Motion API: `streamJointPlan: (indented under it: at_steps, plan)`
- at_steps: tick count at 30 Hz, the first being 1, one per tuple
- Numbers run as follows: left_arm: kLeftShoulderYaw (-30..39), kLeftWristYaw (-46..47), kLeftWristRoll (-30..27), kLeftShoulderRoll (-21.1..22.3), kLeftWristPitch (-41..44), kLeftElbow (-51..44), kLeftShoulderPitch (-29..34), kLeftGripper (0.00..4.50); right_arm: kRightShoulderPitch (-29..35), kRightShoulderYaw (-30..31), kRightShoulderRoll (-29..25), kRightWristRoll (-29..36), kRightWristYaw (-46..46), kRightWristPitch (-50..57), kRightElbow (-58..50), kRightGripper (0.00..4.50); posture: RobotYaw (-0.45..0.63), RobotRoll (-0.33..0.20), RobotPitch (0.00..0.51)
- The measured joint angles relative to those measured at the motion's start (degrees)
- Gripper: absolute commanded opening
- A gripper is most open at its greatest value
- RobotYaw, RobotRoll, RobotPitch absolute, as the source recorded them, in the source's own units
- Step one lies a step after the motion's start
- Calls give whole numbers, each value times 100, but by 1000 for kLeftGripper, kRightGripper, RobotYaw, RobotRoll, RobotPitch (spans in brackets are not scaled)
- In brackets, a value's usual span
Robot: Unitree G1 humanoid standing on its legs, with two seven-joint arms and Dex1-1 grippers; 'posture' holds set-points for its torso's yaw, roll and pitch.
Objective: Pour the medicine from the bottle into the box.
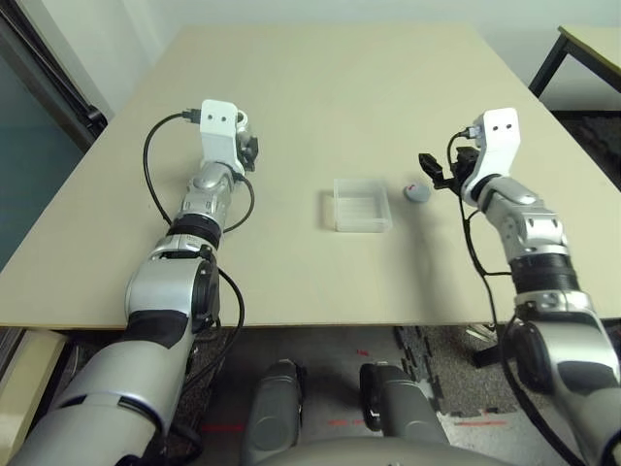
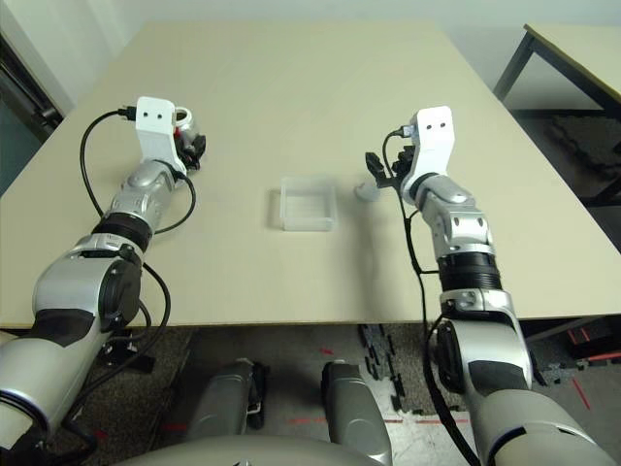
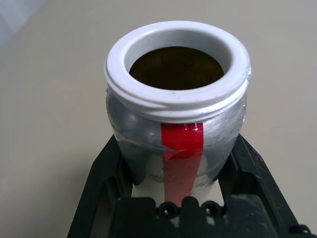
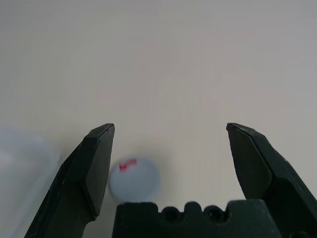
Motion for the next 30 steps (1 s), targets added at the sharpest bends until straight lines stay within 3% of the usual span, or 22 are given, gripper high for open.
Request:
streamJointPlan:
  at_steps: [8, 11, 19, 30]
  plan:
    - [-877, -294, 927, 83, -268, 33, -592, 2463, 401, 627, -942, 45, 987, 1122, -1094, 4500, -2, 0, 70]
    - [-1501, -289, 1576, 107, -509, 112, -912, 2463, 451, 945, -1171, 35, 1301, 1331, -1289, 4500, -9, 0, 69]
    - [-3162, 200, 3298, -103, -1327, 232, -1658, 2463, 406, 1429, -1203, -47, 1591, 1521, -1434, 4500, -24, 0, 66]
    - [-5253, 1027, 5382, -641, -1766, 446, -1853, 2463, 231, 1783, -819, -192, 1537, 1590, -1488, 4500, -65, 0, 75]
